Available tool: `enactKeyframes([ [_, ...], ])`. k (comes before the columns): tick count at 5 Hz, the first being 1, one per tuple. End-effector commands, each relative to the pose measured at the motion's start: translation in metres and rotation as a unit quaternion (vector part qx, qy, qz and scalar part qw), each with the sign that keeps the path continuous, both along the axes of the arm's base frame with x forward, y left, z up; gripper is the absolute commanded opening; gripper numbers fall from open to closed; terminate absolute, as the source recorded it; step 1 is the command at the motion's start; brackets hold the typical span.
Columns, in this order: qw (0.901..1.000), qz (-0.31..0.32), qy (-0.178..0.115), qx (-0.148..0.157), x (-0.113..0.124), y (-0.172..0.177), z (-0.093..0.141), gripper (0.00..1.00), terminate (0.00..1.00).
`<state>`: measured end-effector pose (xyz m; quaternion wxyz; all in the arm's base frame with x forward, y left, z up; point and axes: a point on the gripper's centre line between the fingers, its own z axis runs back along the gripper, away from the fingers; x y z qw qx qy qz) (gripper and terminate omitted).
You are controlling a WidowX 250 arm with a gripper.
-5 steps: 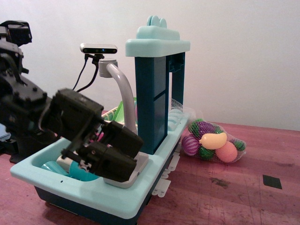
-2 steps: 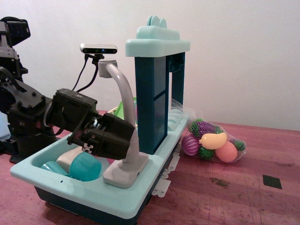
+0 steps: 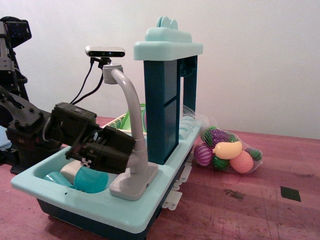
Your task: Turn lever vertical to front
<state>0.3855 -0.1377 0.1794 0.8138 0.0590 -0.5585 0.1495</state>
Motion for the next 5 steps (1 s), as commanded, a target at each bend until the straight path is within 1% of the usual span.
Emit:
enactKeyframes([
  [1,0.9997,0.0,-0.012,-0.021,-0.012,0.008,0.021,1.0,0.0],
  [2,0.9997,-0.001,-0.008,-0.024,-0.022,0.012,0.017,1.0,0.0],
  [3,0.9995,-0.002,-0.001,-0.031,-0.032,0.015,0.007,1.0,0.0],
  [4,0.9989,-0.006,0.028,-0.036,-0.055,0.02,0.001,1.0,0.0],
  [5,0.9968,-0.019,0.072,-0.03,-0.074,0.026,0.006,1.0,0.0],
])
